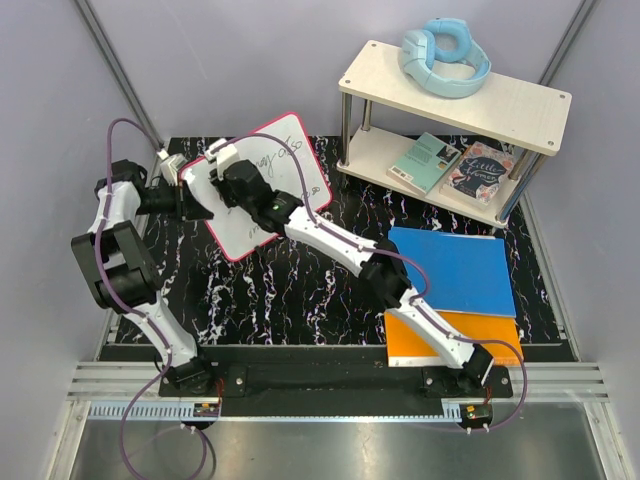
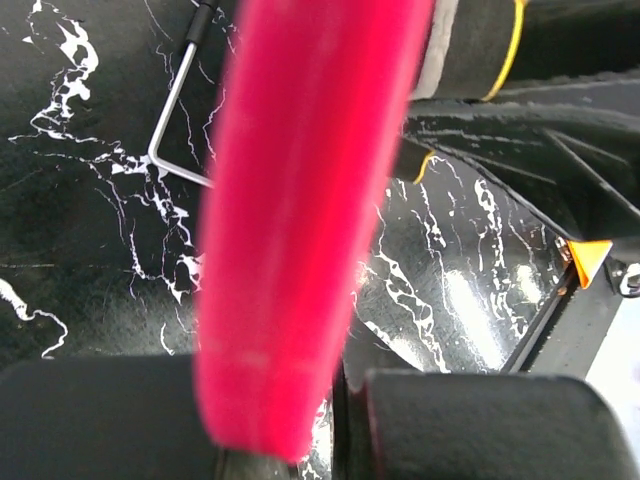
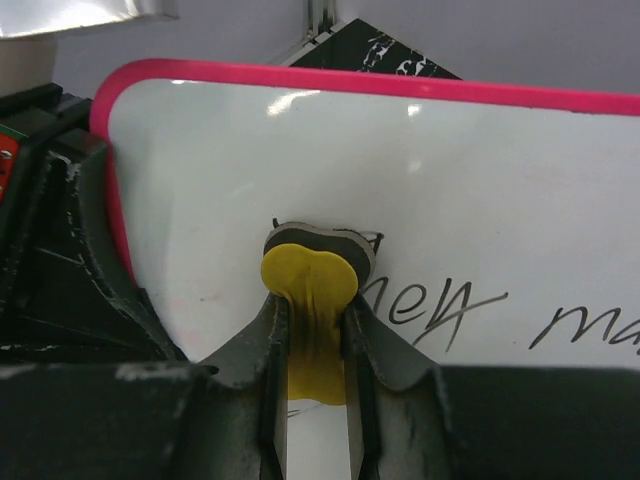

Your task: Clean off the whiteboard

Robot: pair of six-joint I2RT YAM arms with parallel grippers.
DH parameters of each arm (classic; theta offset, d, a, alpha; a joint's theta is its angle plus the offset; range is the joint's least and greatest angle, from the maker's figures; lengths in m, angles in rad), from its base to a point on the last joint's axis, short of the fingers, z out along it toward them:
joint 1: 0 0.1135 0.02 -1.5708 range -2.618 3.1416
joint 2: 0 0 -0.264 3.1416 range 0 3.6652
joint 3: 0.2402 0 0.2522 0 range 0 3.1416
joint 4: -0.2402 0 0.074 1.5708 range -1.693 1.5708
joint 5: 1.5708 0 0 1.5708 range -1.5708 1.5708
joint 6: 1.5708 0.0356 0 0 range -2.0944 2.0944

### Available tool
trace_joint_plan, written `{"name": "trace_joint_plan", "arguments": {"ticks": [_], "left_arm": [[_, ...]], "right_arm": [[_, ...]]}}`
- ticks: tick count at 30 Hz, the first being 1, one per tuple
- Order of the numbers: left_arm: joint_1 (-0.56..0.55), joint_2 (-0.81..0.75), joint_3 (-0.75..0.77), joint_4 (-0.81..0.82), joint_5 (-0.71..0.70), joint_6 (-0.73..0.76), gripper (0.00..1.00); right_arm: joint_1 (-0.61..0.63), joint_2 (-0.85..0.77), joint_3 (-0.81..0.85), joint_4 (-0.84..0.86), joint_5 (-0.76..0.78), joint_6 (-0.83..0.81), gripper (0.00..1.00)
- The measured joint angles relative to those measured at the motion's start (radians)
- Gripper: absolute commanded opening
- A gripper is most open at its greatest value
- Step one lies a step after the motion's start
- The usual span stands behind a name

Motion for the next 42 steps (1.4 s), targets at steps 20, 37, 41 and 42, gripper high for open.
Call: {"name": "trace_joint_plan", "arguments": {"ticks": [20, 37, 41, 42], "left_arm": [[-0.007, -0.093, -0.069, 0.045, -0.084, -0.038, 0.00], [-0.018, -0.100, -0.069, 0.036, -0.101, -0.068, 0.00], [-0.018, -0.101, -0.069, 0.006, -0.097, -0.070, 0.00], [-0.019, -0.102, -0.069, 0.002, -0.093, -0.068, 0.00]], "right_arm": [[0.059, 0.046, 0.048, 0.129, 0.150, -0.034, 0.00], [-0.090, -0.083, -0.191, 0.294, 0.150, 0.052, 0.00], [-0.174, -0.083, -0.201, 0.285, 0.225, 0.017, 0.00], [-0.197, -0.083, -0.205, 0.274, 0.243, 0.012, 0.00]]}}
